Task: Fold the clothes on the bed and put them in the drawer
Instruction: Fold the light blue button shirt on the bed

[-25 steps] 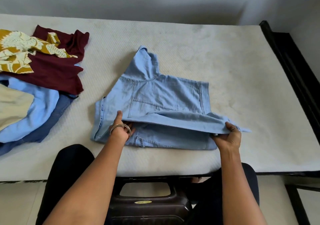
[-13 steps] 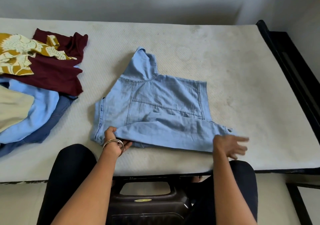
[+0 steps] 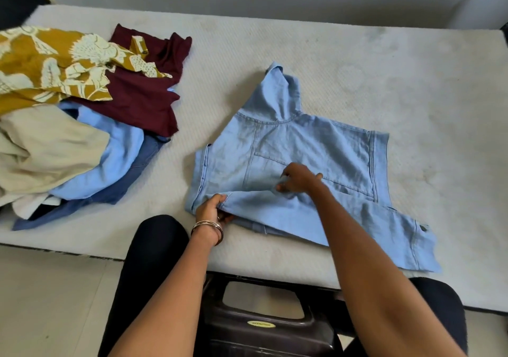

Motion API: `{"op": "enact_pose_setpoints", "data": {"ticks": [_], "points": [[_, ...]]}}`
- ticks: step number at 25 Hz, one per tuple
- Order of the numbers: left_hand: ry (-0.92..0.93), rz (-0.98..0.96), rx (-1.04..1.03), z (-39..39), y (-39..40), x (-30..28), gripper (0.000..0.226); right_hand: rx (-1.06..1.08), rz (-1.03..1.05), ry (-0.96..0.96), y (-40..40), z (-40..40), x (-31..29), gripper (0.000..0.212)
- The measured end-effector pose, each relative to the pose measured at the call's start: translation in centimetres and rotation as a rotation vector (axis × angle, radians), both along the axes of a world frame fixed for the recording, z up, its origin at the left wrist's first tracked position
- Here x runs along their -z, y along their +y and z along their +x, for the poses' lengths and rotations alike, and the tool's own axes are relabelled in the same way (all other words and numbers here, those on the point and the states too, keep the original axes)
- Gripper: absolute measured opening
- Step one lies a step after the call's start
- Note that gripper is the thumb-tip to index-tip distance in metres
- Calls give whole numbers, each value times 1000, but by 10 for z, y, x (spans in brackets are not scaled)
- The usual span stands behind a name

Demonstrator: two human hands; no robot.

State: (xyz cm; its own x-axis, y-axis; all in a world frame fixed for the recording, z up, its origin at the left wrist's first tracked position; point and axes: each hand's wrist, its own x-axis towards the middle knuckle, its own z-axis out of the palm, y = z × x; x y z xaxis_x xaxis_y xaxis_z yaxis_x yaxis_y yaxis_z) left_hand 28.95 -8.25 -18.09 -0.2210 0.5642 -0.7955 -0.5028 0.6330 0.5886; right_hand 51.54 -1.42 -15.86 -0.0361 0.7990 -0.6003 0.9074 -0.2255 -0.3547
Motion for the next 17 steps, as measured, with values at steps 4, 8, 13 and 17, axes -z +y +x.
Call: {"op": "enact_pose_setpoints", "data": {"ticks": [4,8,13,17], "points": [[87,-52,-85,7,3,6,17,416,212,56,-5,17,-1,23],[82,-38,-162,16,2,8,13,416,624,-76,-57,-8,13,40],[193,25,-123,23,-5,18,26,-91,335,-42,-137,-3,54,68],[805,-202,235,28,-14,3,59,19,225,-181,-159,30,57,75]]}}
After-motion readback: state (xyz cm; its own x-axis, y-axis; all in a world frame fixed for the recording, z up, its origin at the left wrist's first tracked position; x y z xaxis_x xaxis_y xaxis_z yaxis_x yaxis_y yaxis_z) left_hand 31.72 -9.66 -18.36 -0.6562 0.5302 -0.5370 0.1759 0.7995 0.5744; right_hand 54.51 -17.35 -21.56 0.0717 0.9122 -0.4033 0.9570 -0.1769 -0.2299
